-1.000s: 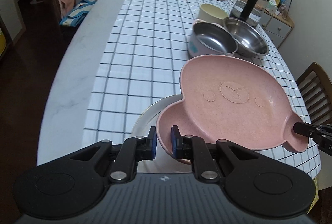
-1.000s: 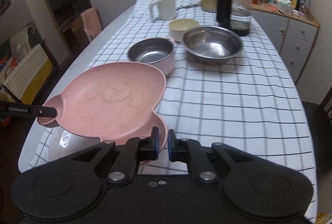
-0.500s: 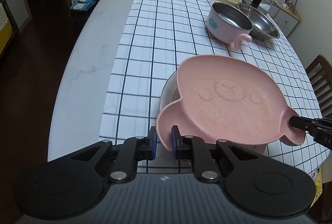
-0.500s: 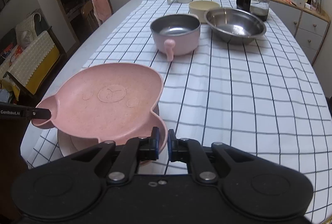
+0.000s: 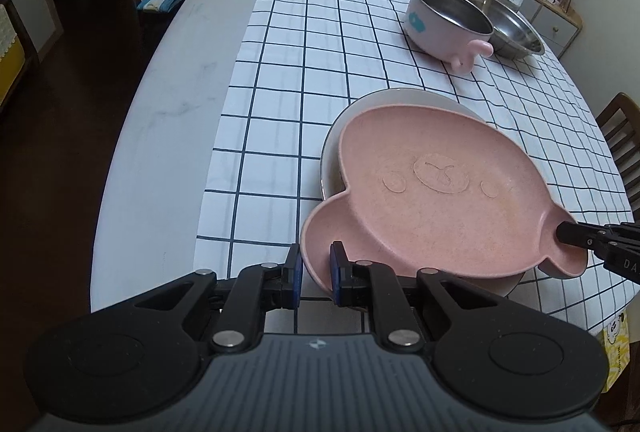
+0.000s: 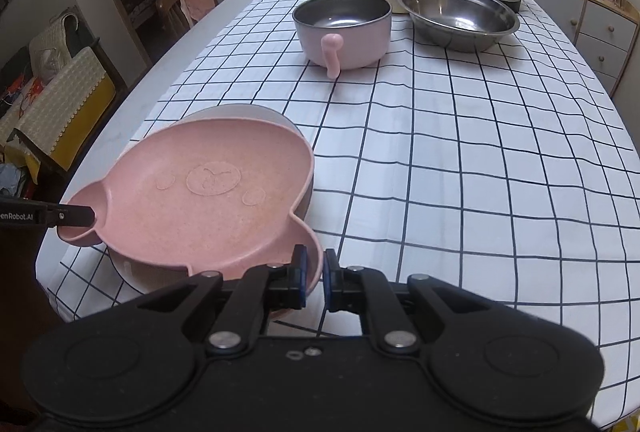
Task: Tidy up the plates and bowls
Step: 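Carry the pink plate with both grippers and lower it onto the white plates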
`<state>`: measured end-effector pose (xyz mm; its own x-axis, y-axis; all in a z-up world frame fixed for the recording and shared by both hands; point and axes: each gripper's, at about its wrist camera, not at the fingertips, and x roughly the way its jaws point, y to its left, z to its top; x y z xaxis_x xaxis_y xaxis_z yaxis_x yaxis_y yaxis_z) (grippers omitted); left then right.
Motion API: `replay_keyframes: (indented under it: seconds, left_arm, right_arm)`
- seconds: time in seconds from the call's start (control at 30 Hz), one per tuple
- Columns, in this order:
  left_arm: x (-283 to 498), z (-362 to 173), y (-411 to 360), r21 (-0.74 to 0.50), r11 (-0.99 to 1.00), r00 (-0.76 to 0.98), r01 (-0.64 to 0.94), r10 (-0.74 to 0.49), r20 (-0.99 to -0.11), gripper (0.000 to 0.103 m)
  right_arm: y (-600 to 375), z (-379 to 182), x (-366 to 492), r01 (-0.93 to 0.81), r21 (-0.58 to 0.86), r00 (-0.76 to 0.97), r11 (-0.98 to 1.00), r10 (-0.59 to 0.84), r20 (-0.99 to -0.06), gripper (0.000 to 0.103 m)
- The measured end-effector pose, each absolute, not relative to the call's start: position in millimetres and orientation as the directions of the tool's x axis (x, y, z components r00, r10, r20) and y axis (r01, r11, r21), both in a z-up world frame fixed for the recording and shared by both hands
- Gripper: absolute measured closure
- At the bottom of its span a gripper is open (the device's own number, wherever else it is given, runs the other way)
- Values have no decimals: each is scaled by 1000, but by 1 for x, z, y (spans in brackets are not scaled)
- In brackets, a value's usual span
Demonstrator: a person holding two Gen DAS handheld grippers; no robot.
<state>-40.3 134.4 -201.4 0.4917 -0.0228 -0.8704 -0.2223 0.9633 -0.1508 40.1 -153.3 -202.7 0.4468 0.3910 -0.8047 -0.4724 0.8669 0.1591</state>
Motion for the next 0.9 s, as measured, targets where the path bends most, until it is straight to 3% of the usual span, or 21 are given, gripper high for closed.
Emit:
replay_keyframes:
  seconds: [0.67,0.9]
  left_arm:
    - [-43,-205,136,-124,971,444,-207,-20,-896,90]
    - [-47,-206,132,-118,976,432,-184,-27,-901,88]
  right_arm:
    - [-141,-205,34,-494,120,407,861,351,-843,91]
    - [-144,-204,29,-496,123,403,860,353,-845,82]
